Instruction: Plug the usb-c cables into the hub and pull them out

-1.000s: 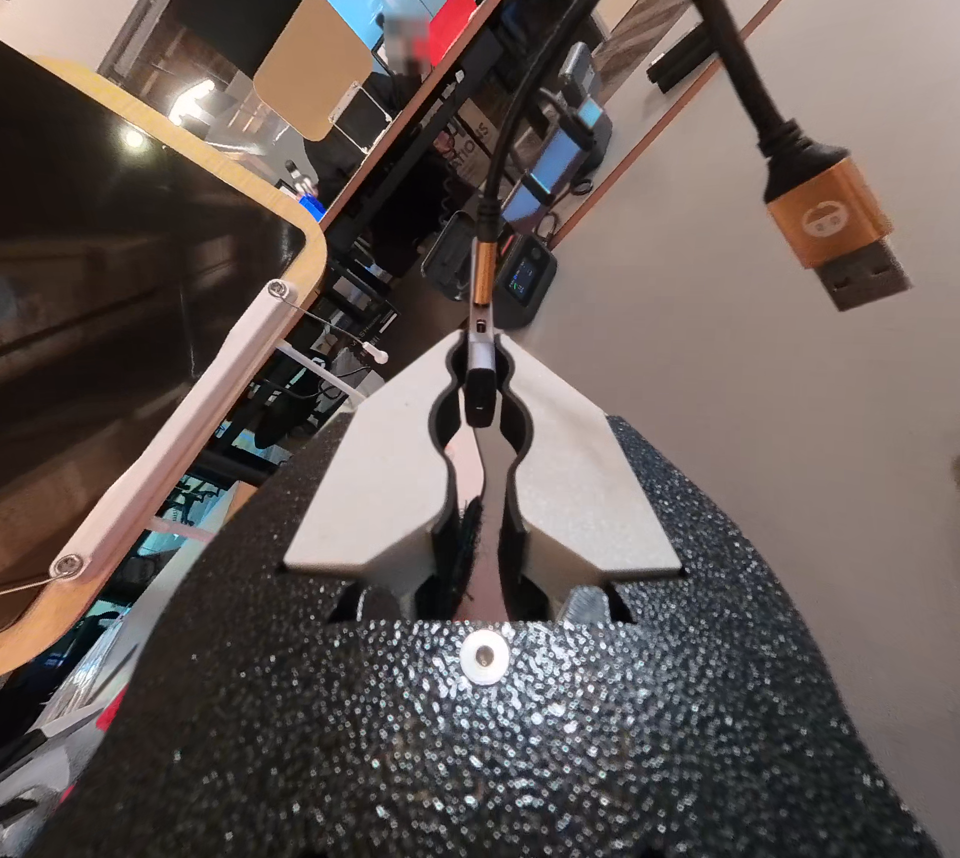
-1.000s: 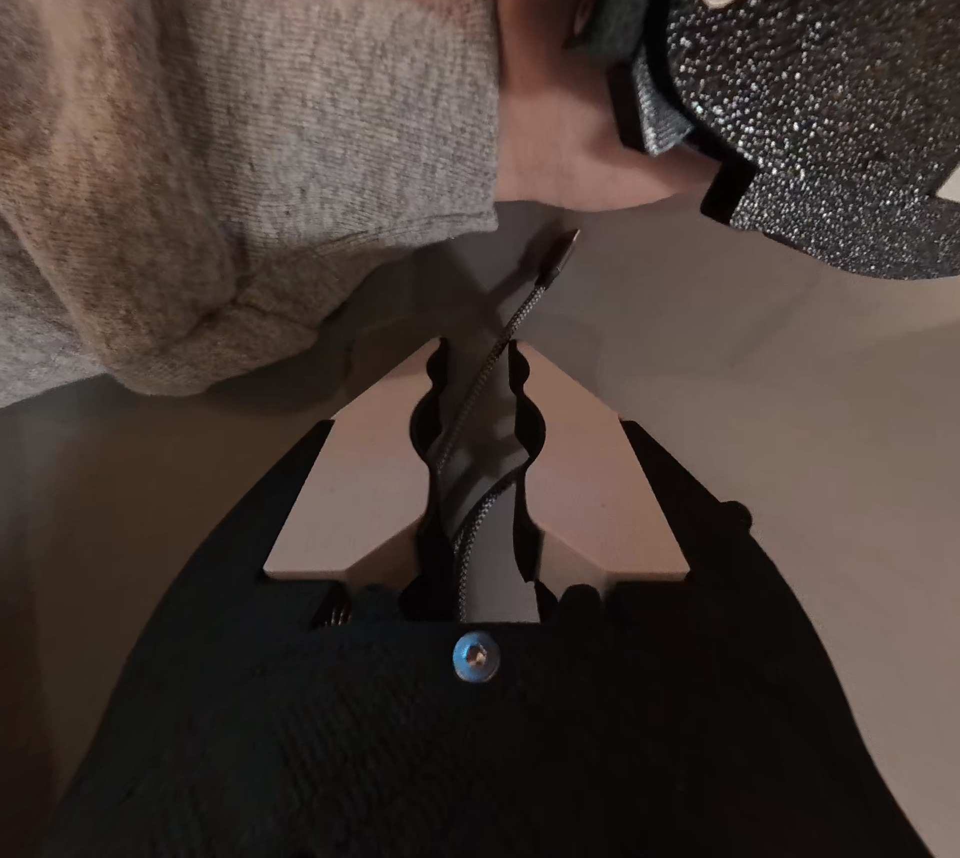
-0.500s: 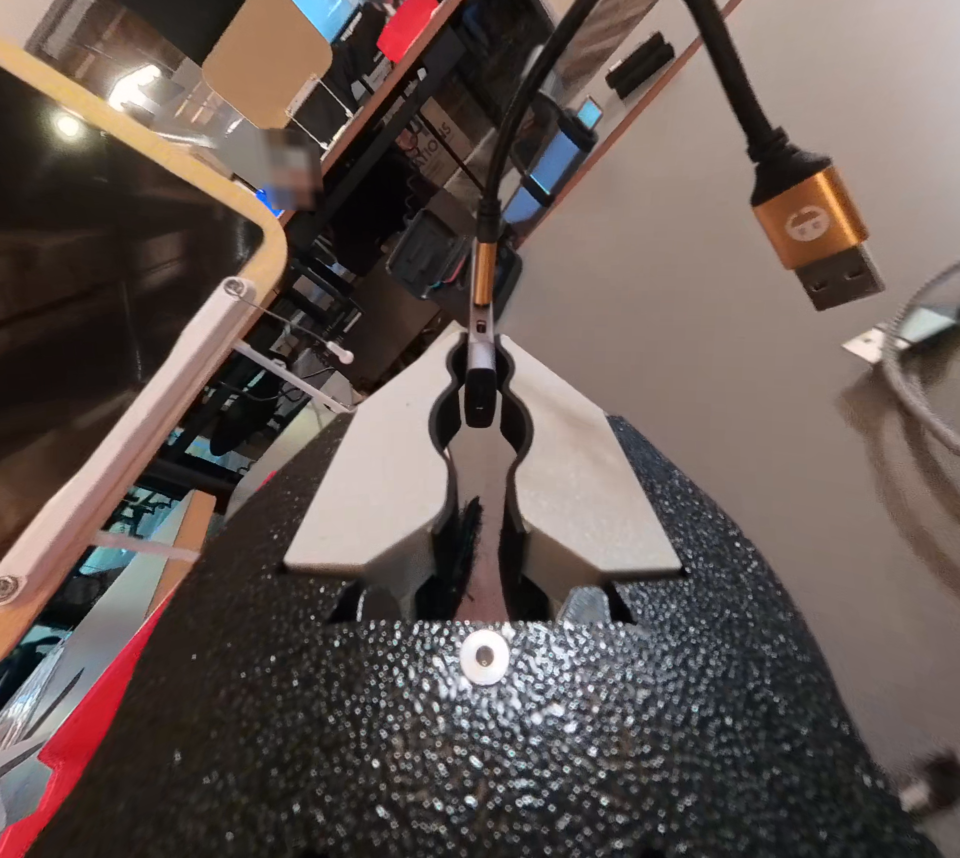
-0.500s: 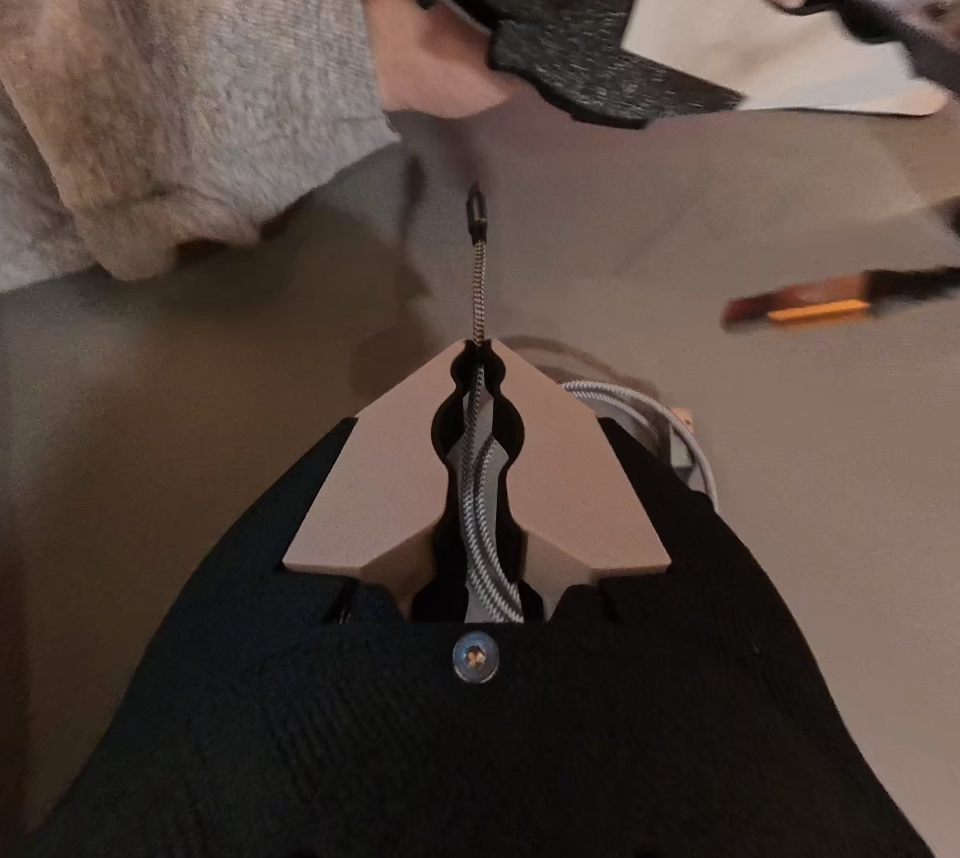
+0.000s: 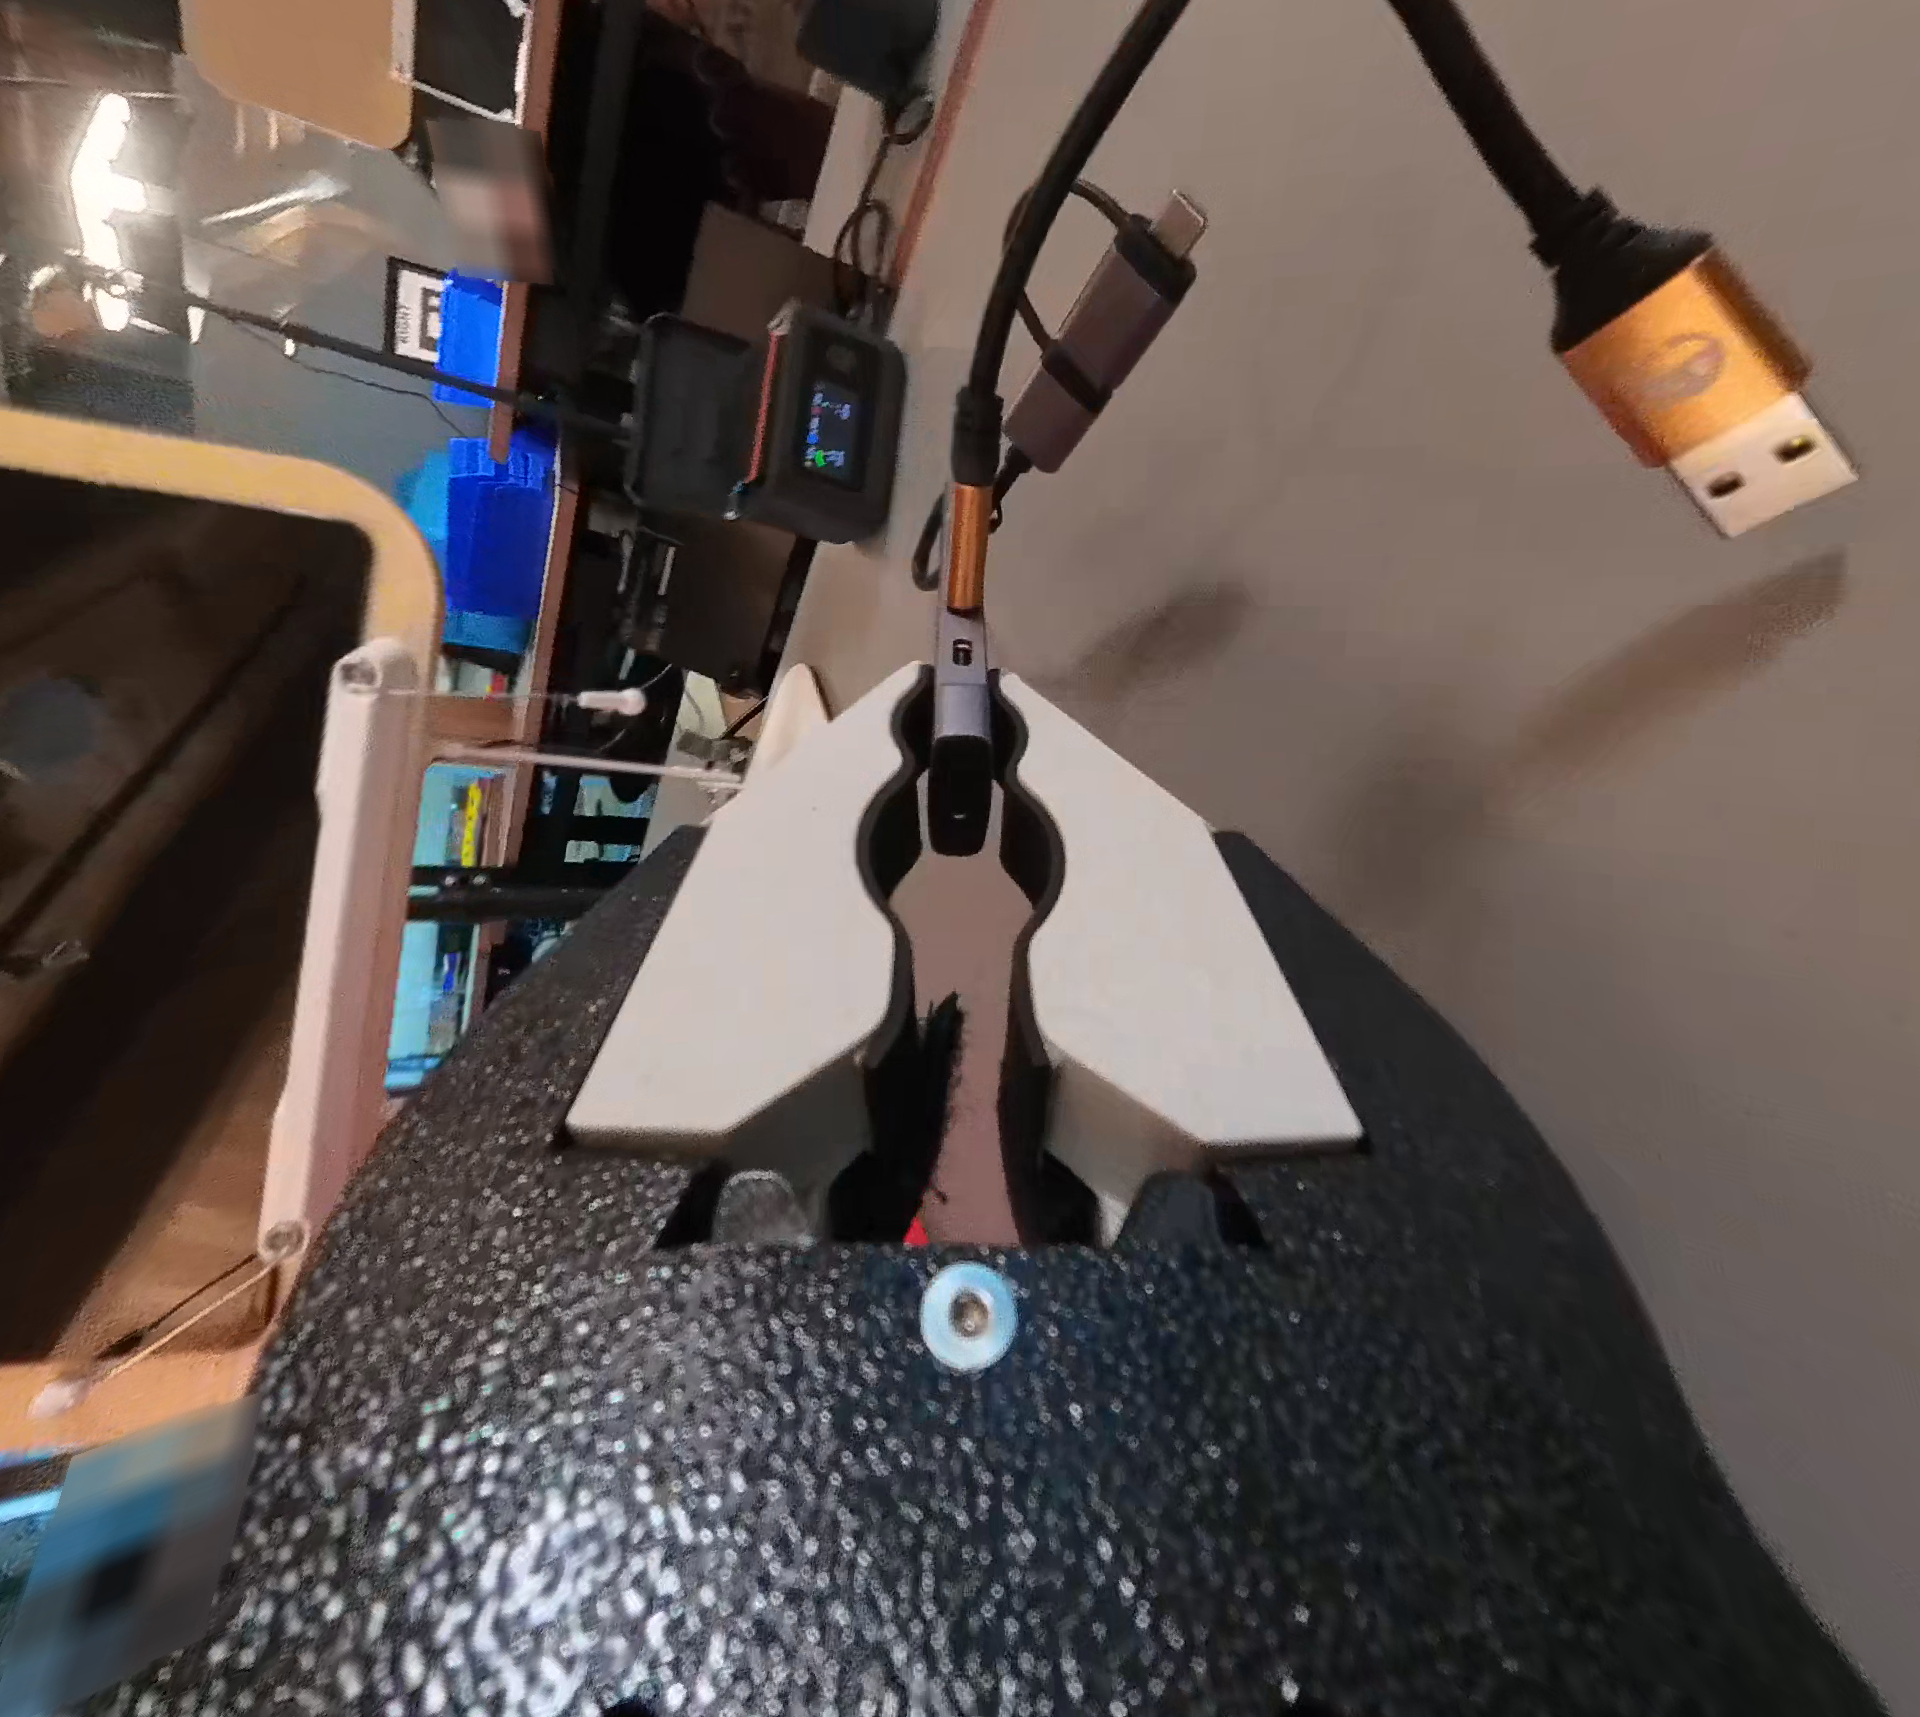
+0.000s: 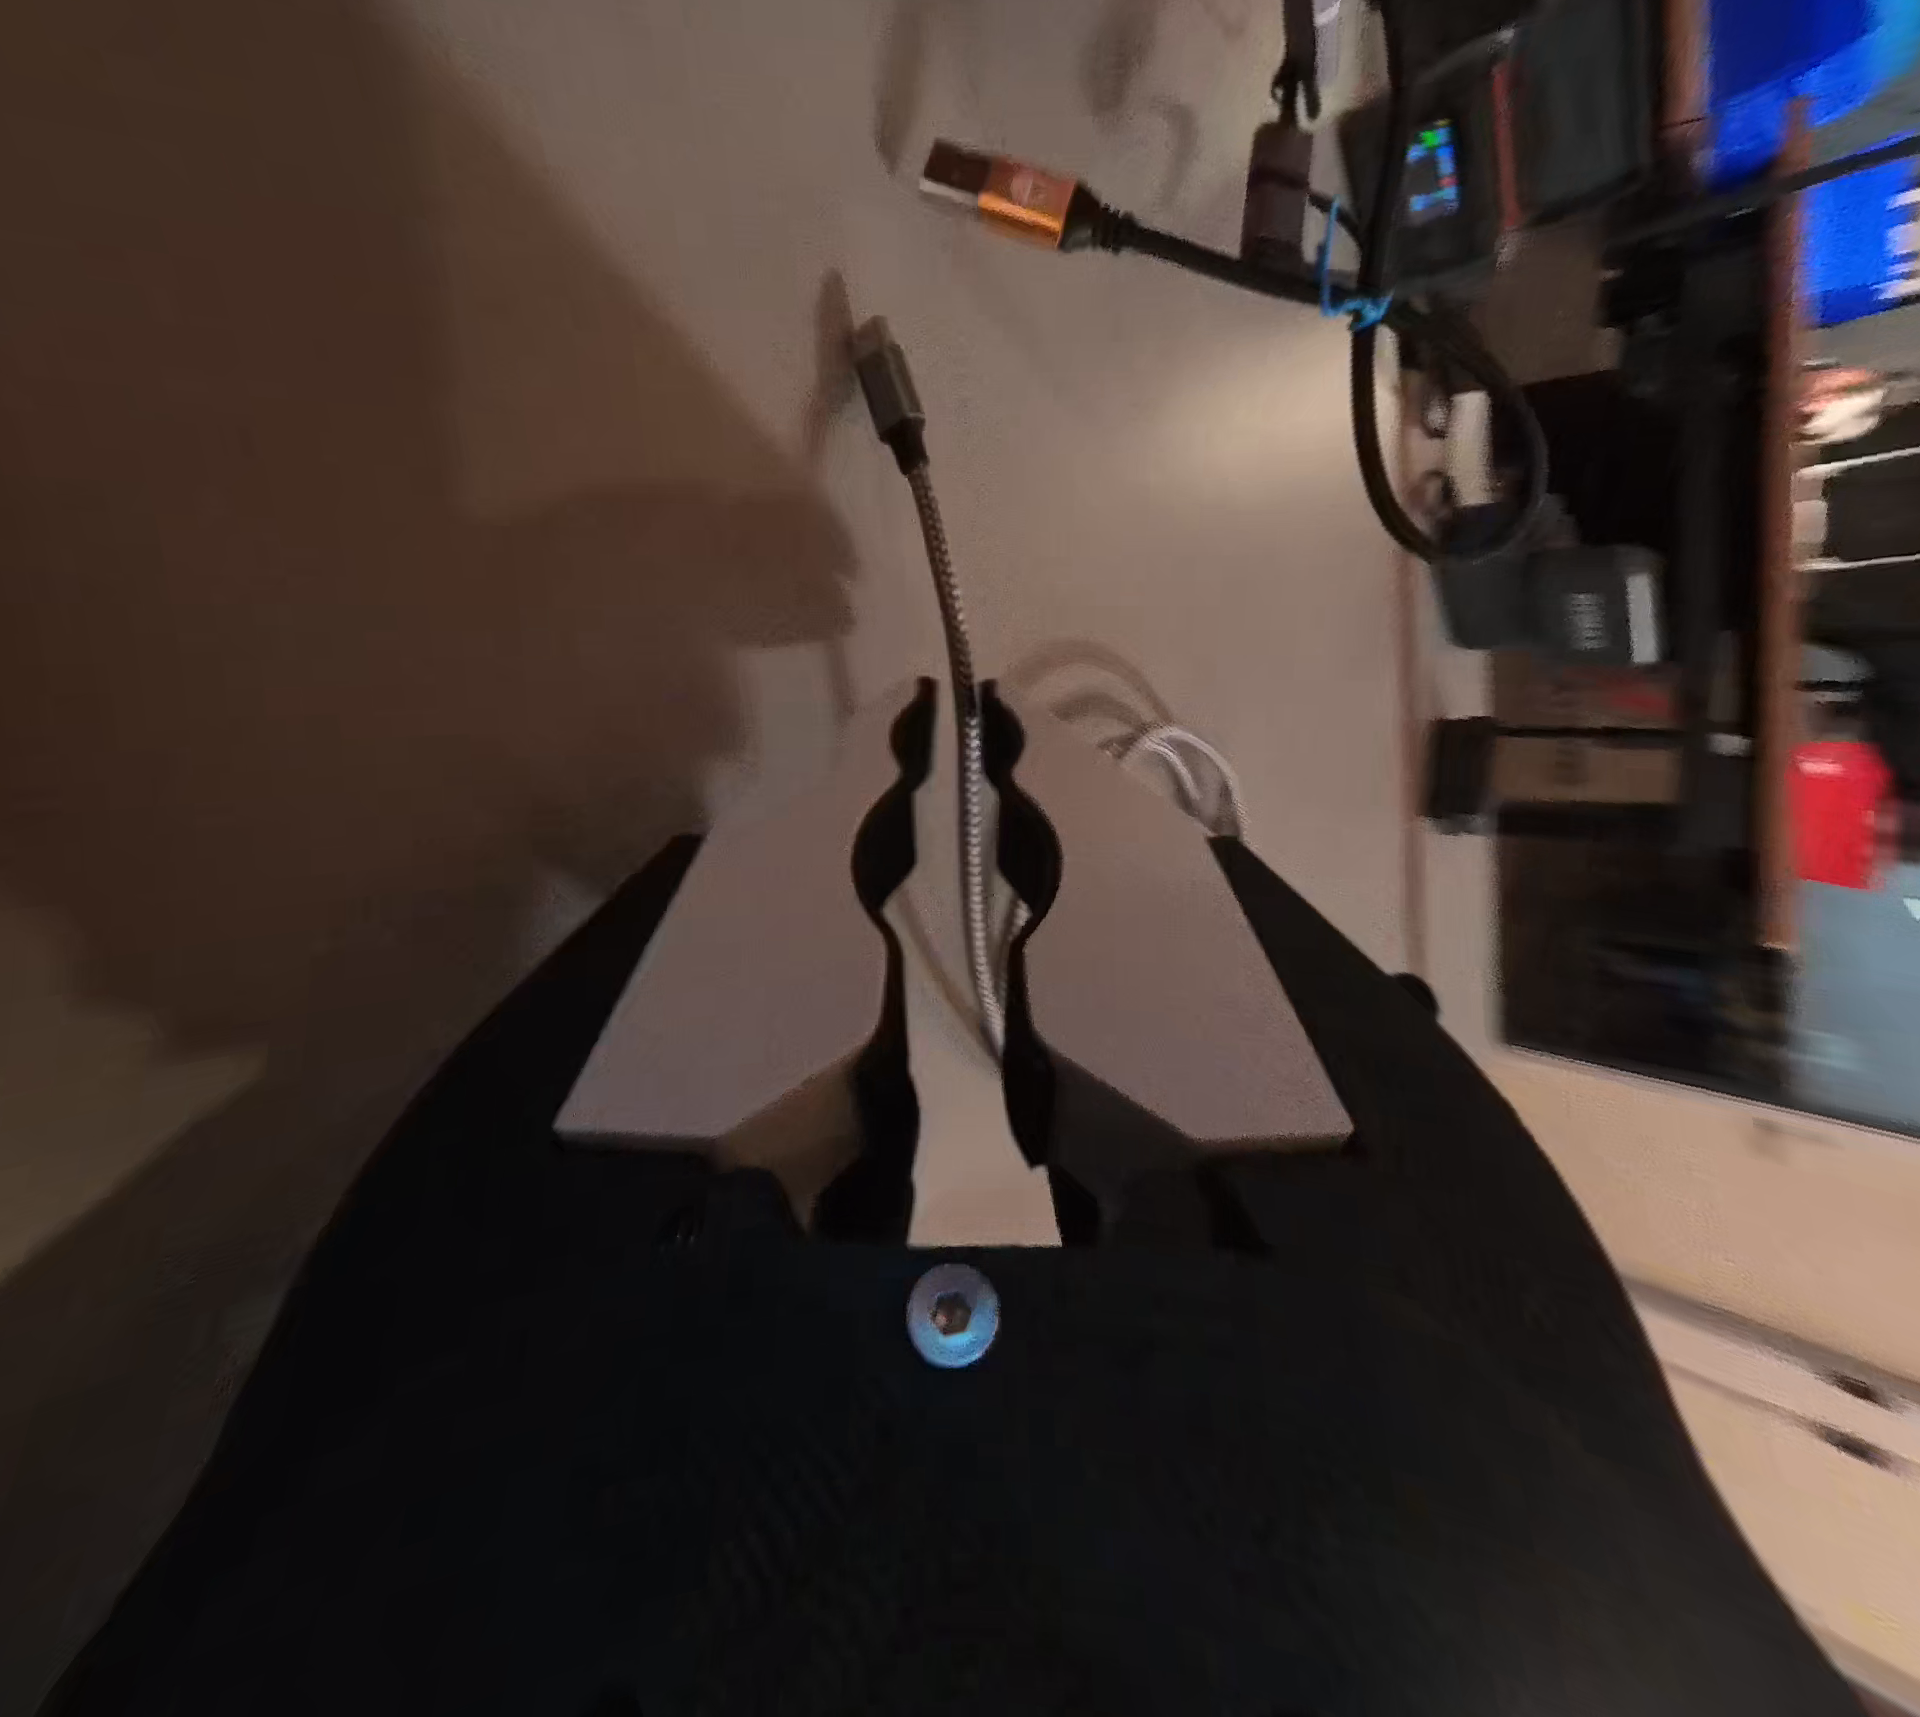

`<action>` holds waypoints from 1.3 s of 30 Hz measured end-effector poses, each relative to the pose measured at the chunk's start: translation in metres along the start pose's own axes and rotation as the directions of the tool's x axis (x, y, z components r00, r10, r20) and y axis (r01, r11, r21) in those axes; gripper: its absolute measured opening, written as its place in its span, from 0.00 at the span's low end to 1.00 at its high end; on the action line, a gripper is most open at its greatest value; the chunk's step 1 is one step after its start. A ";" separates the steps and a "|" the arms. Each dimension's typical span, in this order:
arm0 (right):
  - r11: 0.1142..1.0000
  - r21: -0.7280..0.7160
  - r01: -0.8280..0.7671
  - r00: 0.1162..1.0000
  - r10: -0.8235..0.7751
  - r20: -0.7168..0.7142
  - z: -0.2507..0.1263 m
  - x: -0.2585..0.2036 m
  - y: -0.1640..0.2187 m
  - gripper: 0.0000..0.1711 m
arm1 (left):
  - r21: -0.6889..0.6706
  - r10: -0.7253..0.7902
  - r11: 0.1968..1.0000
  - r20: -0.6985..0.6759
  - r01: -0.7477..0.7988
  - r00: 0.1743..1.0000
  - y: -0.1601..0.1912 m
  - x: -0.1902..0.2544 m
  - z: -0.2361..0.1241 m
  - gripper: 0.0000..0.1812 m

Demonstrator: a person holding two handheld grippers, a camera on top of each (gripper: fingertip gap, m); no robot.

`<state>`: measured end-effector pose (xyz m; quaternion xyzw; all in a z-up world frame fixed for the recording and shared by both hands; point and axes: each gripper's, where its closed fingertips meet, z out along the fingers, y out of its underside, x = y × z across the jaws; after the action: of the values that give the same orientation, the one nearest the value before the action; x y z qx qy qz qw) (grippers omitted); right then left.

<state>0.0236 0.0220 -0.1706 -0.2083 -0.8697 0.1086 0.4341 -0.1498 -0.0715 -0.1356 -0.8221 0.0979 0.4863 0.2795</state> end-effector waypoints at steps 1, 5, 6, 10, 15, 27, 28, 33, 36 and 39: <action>0.998 0.026 -0.063 0.997 0.062 0.048 -0.001 -0.002 -0.003 0.11 | 0.003 0.011 1.000 -0.013 -0.011 1.000 -0.001 0.004 0.001 0.04; 0.922 0.097 -0.375 0.908 0.345 0.237 -0.001 0.002 -0.030 0.28 | 0.032 0.011 0.999 -0.060 -0.010 0.998 -0.003 0.015 0.003 0.04; 0.909 0.096 -0.406 0.889 0.368 0.272 0.003 0.001 -0.034 0.28 | 0.039 0.011 0.999 -0.064 -0.008 0.998 -0.004 0.015 0.002 0.04; 0.905 0.014 -0.426 0.838 0.389 0.382 0.023 -0.012 -0.034 0.20 | 0.076 0.032 0.997 -0.073 -0.026 0.997 -0.006 0.016 0.001 0.04; 0.899 0.024 -0.437 0.826 0.390 0.408 0.022 -0.007 -0.045 0.02 | 0.109 -0.005 0.994 -0.099 0.016 0.995 -0.009 0.016 -0.002 0.04; 0.963 0.225 0.148 0.960 -0.085 -0.267 0.026 0.056 -0.091 0.02 | 0.147 -0.006 0.989 -0.168 0.031 0.986 -0.028 0.031 -0.015 0.04; 0.962 0.212 0.173 0.955 -0.111 -0.274 0.028 0.054 -0.091 0.02 | 0.148 -0.003 0.989 -0.168 0.028 0.986 -0.028 0.031 -0.016 0.04; 0.958 0.167 0.233 0.940 -0.178 -0.292 0.038 0.049 -0.088 0.02 | 0.147 0.058 0.988 -0.140 -0.037 0.989 -0.030 0.033 -0.017 0.04; 0.953 0.136 0.270 0.929 -0.221 -0.297 0.045 0.044 -0.081 0.02 | 0.179 0.104 0.981 -0.133 -0.079 0.986 -0.035 0.039 -0.019 0.06; 0.949 0.123 0.289 0.922 -0.242 -0.301 0.049 0.040 -0.074 0.02 | 0.240 0.140 0.966 -0.157 -0.099 0.978 -0.038 0.047 -0.023 0.08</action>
<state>-0.0572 -0.0260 -0.1439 -0.0648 -0.8072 0.0892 0.5799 -0.0925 -0.0474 -0.1533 -0.8157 0.2272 0.4145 0.3336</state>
